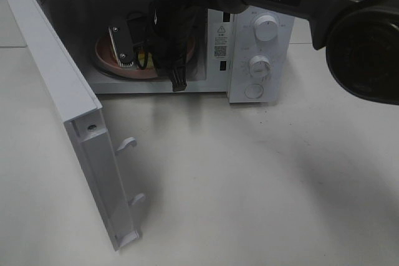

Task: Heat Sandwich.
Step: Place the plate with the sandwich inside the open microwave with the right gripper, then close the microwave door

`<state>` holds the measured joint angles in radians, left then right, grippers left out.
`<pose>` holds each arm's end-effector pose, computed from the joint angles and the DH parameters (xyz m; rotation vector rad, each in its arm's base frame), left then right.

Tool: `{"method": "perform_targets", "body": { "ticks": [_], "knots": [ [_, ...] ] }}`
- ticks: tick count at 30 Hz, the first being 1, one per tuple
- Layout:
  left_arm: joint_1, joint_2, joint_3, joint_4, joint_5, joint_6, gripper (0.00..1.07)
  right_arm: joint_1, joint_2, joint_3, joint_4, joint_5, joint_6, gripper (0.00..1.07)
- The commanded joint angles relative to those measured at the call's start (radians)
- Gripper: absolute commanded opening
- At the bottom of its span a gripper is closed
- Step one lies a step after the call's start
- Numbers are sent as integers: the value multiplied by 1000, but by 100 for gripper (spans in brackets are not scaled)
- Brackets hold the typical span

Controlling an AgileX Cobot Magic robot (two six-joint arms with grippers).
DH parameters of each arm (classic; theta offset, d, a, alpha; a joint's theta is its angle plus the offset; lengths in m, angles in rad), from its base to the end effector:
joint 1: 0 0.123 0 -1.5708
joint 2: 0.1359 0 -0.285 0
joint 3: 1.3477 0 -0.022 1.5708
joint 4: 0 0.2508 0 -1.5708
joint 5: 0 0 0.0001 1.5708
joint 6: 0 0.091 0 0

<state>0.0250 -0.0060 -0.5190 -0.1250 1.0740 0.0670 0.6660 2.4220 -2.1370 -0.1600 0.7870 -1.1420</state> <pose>-0.0087 -0.0102 0.2819 0.0512 2.0269 -0.0911 0.4297 0.3246 0.1773 -2.0910 1.5161 -0.3688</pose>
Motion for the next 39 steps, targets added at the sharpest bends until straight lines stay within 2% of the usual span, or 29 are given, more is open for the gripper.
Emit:
{"method": "perform_targets", "body": {
  "ticks": [1,4,5,6,9,17,25,39],
  "knots": [
    [3,-5,2,-2,-3,-5,95,-4,0,-12,-5,-5,37,50],
    [3,-5,2,-2,-3,-5,95,-4,-2,-6,-5,-5,82,65],
    [3,-5,2,-2,-3,-5,95,-3,-5,2,-5,-5,98,73],
    [3,-5,2,-2,-3,-5,95,-3,-5,2,-5,-5,98,73],
    [3,-5,2,-2,-3,-5,95,-3,-26,42,-6,-28,104,83],
    [3,-5,2,-2,-3,-5,95,-2,-86,143,-54,-78,114,82],
    [3,-5,2,-2,-3,-5,95,-1,-191,288,-58,-190,116,81],
    [3,-5,2,-2,-3,-5,95,-1,-405,608,-58,-321,171,78]
  ]
}}
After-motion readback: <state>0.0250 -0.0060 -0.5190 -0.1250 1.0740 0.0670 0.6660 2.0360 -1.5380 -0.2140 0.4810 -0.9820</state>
